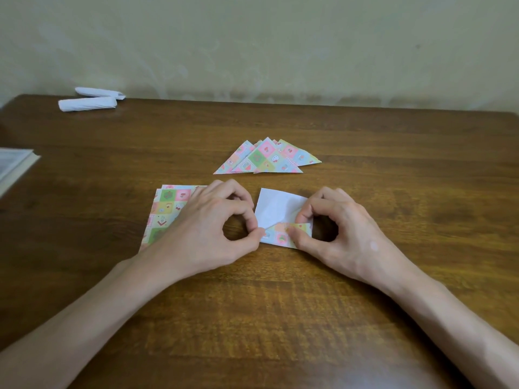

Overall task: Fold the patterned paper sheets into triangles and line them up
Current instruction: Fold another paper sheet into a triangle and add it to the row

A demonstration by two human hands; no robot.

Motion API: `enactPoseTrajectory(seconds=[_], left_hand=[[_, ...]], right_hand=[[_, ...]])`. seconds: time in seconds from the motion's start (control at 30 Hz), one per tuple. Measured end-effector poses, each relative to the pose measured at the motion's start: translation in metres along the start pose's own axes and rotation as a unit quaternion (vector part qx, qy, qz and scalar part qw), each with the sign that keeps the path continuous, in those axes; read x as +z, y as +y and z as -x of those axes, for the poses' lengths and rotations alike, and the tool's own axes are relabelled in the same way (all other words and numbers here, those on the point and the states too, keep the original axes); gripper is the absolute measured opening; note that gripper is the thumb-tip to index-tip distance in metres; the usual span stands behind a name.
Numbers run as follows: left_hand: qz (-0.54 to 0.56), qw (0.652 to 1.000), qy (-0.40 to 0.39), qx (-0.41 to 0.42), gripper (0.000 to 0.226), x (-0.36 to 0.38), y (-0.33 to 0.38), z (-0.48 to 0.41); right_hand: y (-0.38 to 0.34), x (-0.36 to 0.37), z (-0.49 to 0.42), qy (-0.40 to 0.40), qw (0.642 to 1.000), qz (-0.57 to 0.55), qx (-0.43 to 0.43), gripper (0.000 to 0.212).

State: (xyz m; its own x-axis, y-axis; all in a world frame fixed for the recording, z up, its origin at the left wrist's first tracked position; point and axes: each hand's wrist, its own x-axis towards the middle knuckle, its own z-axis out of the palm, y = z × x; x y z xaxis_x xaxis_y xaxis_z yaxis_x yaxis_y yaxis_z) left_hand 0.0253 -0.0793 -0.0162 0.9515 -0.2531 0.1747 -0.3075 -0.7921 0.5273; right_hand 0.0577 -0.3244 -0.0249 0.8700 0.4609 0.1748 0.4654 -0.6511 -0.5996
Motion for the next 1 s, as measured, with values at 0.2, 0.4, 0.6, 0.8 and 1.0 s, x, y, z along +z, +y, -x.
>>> enactPoseTrajectory(seconds=[0.2,0.4,0.6,0.8,1.0], left_hand=[[0.012,1.000,-0.006,-0.013,0.015,-0.0014,-0.0006,-0.0009],[0.016,1.000,-0.008,-0.023,0.016,-0.0019,-0.0018,-0.0017],[0.021,0.999,-0.015,-0.032,0.015,-0.0025,-0.0013,-0.0025],[0.022,0.999,-0.017,-0.038,0.014,-0.0040,-0.0002,-0.0018],[0.038,0.999,-0.011,-0.029,0.014,-0.0031,-0.0016,-0.0026]], right_hand=[[-0.0008,0.0000,0.0001,-0.001,1.000,0.001,0.004,0.019],[0.0001,0.0011,-0.0007,-0.001,1.000,0.002,0.003,0.020],[0.0000,0.0021,-0.0015,0.002,1.000,0.000,-0.002,0.020],[0.0022,0.0033,-0.0018,0.008,1.000,-0.001,-0.009,0.029],[0.0027,0.0035,-0.0018,0.007,1.000,-0.001,-0.009,0.025]])
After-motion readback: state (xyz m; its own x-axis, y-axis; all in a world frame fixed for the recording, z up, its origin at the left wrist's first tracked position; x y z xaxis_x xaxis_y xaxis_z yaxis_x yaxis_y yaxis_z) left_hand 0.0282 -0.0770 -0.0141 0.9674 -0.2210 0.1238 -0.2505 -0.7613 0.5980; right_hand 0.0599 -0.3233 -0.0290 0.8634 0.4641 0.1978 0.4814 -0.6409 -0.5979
